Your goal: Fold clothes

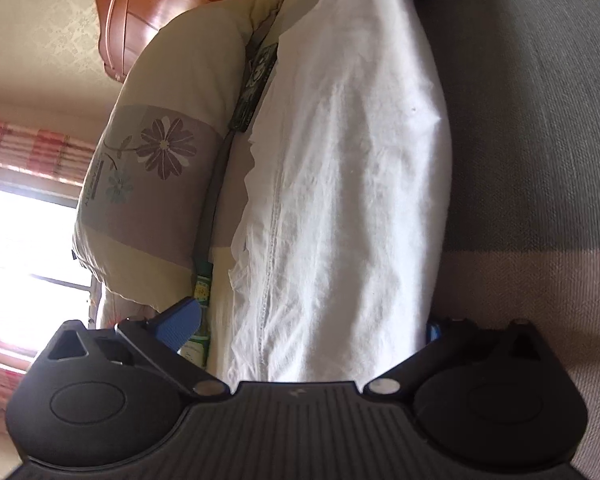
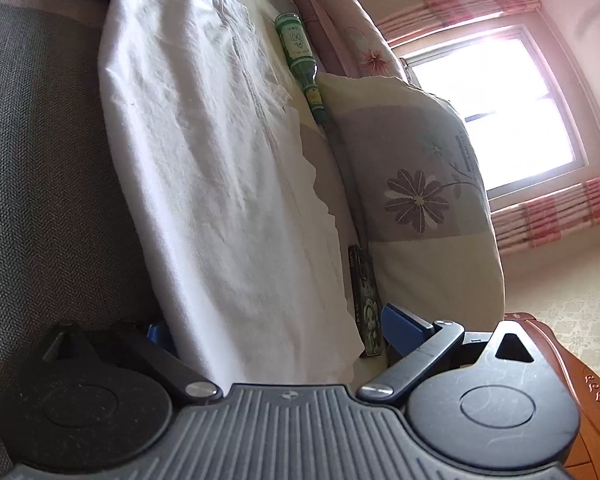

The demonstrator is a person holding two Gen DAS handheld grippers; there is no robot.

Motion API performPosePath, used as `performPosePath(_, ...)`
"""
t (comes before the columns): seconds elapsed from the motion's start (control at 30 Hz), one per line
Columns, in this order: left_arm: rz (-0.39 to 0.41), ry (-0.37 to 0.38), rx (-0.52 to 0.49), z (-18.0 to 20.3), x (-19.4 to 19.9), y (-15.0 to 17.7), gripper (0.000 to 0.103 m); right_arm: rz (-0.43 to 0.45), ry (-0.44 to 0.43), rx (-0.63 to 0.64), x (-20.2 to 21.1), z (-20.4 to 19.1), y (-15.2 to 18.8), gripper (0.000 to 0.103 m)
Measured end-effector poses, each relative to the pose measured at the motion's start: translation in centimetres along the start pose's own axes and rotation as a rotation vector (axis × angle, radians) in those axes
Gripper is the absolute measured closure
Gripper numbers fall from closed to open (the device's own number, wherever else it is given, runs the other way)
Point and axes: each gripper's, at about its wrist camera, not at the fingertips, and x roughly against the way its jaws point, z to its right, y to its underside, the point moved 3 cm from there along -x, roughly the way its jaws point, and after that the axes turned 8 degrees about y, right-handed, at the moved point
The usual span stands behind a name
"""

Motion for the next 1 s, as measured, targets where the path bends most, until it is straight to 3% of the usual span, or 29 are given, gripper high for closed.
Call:
performPosePath(0.13,-0.011,0.029,0.013,0.5,-0.1,0.5,0.014,-0.022,-0.005,0.022,-0.3,-0.2,0.3,0.012)
performPosePath(0.2,-0.016,0.059,0.043,0.8,-0.1,0.7,0.038,-0.026,-0.018,0.019,-0.2,-0.9,0.1,0.028)
performPosePath(0.23,-0.019,0.065,0.038,1.1,-0.2,0.5,0.044,-0.023,-0.020,0.044,0.0,-1.5,-0.1,0.033)
performPosePath(0.3,-0.026,0.070,0.008,1.9,-0.2,0.1,0.064,-0.017,-0.021,0.101,0.5,-2.7,-0.4,0.056)
performPosePath(0.33,-0.030,0.070,0.000,2.2,-0.3,-0.1,0.067,-0.017,-0.021,0.125,0.6,-3.4,-0.5,0.062)
performPosePath(0.4,-0.042,0.082,0.008,2.6,-0.6,-0.4,0.085,-0.021,-0.036,0.133,0.8,-4.3,-0.4,0.088)
performPosePath(0.47,-0.049,0.087,0.015,3.2,-0.8,-0.5,0.098,-0.012,-0.021,0.123,0.9,-4.9,-0.2,0.093)
performPosePath(0.53,-0.051,0.076,-0.012,3.6,-0.8,-0.5,0.100,-0.009,-0.028,0.114,0.9,-4.5,-0.2,0.092)
performPosePath(0.57,-0.057,0.074,-0.012,3.3,-0.9,-0.5,0.096,-0.010,-0.036,0.109,0.8,-4.1,-0.3,0.091)
performPosePath(0.63,-0.082,0.071,0.005,2.7,-0.9,-0.3,0.086,-0.008,-0.035,0.099,0.7,-3.3,-0.3,0.077)
performPosePath(0.7,-0.125,0.066,0.022,2.2,-1.3,0.1,0.086,-0.014,-0.031,0.074,0.5,-2.6,-0.2,0.059)
performPosePath(0.73,-0.139,0.063,0.023,2.3,-1.6,0.3,0.088,-0.018,-0.030,0.061,0.4,-2.2,-0.1,0.058)
performPosePath(0.83,-0.157,0.048,0.019,3.1,-2.0,0.2,0.102,-0.027,-0.039,0.053,0.5,-2.7,-0.2,0.068)
performPosePath(0.9,-0.165,0.029,0.015,3.5,-2.0,0.3,0.103,-0.023,-0.029,0.095,0.7,-3.9,-0.2,0.093)
performPosePath(1.0,-0.165,0.026,0.025,3.2,-2.0,0.4,0.102,-0.020,-0.020,0.117,0.9,-4.6,-0.2,0.094)
